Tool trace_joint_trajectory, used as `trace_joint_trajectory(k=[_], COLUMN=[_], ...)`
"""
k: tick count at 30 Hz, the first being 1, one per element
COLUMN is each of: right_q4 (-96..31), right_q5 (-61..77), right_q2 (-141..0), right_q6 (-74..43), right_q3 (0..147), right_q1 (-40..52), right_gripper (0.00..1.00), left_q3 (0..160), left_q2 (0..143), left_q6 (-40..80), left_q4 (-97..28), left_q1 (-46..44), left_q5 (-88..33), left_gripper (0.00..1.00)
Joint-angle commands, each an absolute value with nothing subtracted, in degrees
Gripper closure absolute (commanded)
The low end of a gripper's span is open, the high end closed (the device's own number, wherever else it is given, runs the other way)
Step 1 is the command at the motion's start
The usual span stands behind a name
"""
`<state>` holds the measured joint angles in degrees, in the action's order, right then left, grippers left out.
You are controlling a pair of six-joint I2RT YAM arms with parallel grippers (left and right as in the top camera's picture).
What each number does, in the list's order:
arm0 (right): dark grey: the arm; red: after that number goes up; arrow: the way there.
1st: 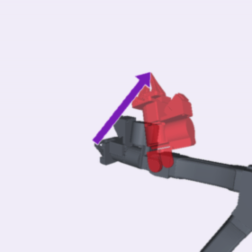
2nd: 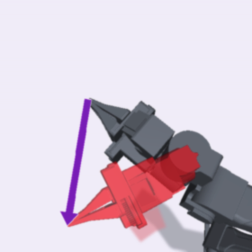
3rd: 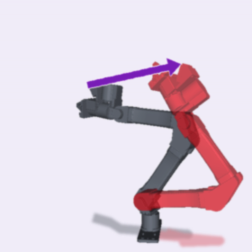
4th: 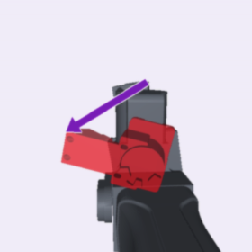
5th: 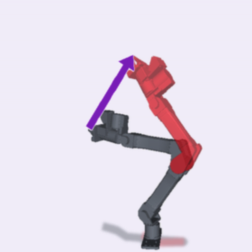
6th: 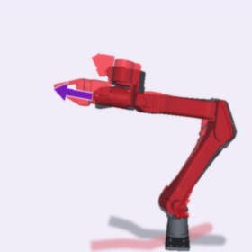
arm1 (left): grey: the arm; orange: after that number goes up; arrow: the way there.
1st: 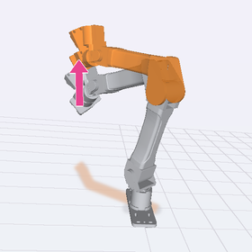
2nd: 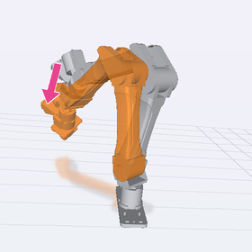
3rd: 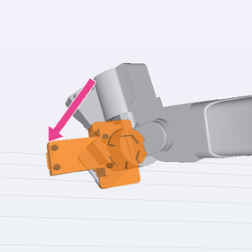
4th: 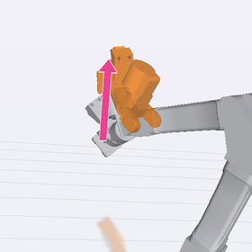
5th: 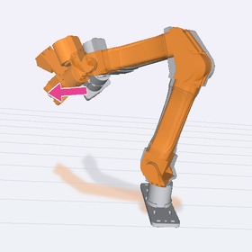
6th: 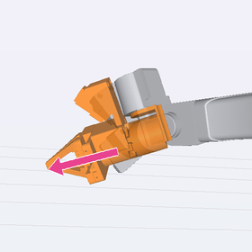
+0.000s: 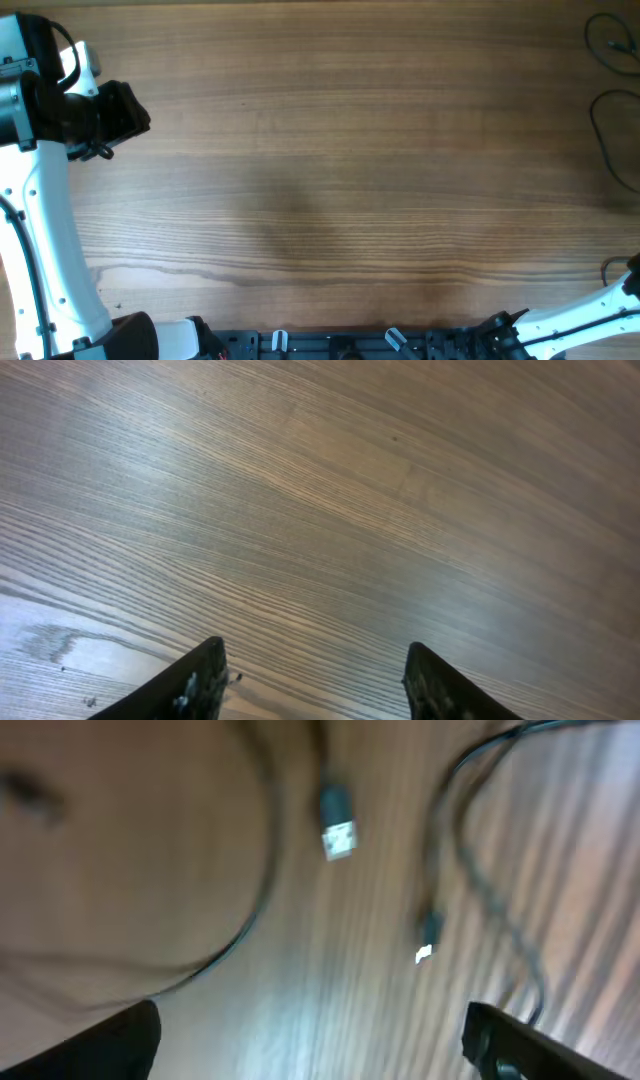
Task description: Untangle cables
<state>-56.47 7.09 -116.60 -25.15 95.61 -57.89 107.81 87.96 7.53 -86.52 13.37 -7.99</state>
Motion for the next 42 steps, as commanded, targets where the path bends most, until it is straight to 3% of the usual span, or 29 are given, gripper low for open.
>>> trace_joint_trajectory(k=[1,3,7,12,14,17,19,21,24,25,28,32,35,37,42], right_q4=[-57.43,-54.74,-35.7,-19.27,-12.34,-17.82,-22.81,-15.46,2.33,8.71,10.33,18.22,42.22,50.24,53.32], right_q5=[13.67,16.99,36.56,42.78,55.07,57.84,57.93,54.15,51.07,50.02,48.71,46.65,36.93,35.7,35.4], right_q2=[-110.76,-104.51,-90.43,-87.09,-87.05,-83.42,-74.17,-61.45,-47.79,-44.34,-39.48,-37.43,-37.28,-37.28,-37.28], right_q6=[-19.88,-13.89,9.08,15.31,16.51,19.9,38.7,47.81,42.46,34.09,17.98,16.58,4.86,3.9,5.87], right_q3=[101.8,103.13,103.15,103.15,103.15,101.14,92.84,79.37,62.59,57.74,47.24,31.07,14.0,6.85,0.32], right_q1=[-55.09,-51.33,-33.76,-14.5,-10.2,-8.73,-8.73,-8.75,-9.78,-9.87,-10.15,-10.15,-10.15,-10.15,-10.15], right_gripper=[0.0,0.0,0.0,0.0,0.0,0.0,0.0,0.0,0.0,0.0,0.0,0.0,0.0,0.01,0.0], left_q3=[105.3,103.13,99.35,99.33,99.33,99.33,99.33,99.33,99.33,99.33,99.33,99.33,99.33,99.33,99.33], left_q2=[87.79,87.79,87.79,87.79,87.79,87.79,87.79,87.79,87.79,87.79,87.79,87.77,87.77,87.77,87.77], left_q6=[6.17,6.17,6.2,6.2,6.17,6.17,6.2,6.17,6.17,6.17,6.17,6.2,6.17,6.17,6.2], left_q4=[-85.86,-84.25,-79.77,-79.02,-79.05,-80.09,-80.38,-80.27,-79.0,-78.83,-79.02,-79.31,-79.75,-79.18,-79.35], left_q1=[13.23,13.23,13.23,13.23,13.23,13.23,13.23,13.23,13.23,13.23,13.23,13.23,13.23,13.23,13.23], left_q5=[-8.08,-8.08,-8.05,-8.05,-8.05,-8.03,-8.05,-8.05,-8.05,-8.05,-8.08,-8.12,-8.49,-8.49,-8.49], left_gripper=[0.4,0.4,0.37,0.36,0.36,0.36,0.36,0.36,0.36,0.36,0.37,0.39,0.39,0.39,0.39])
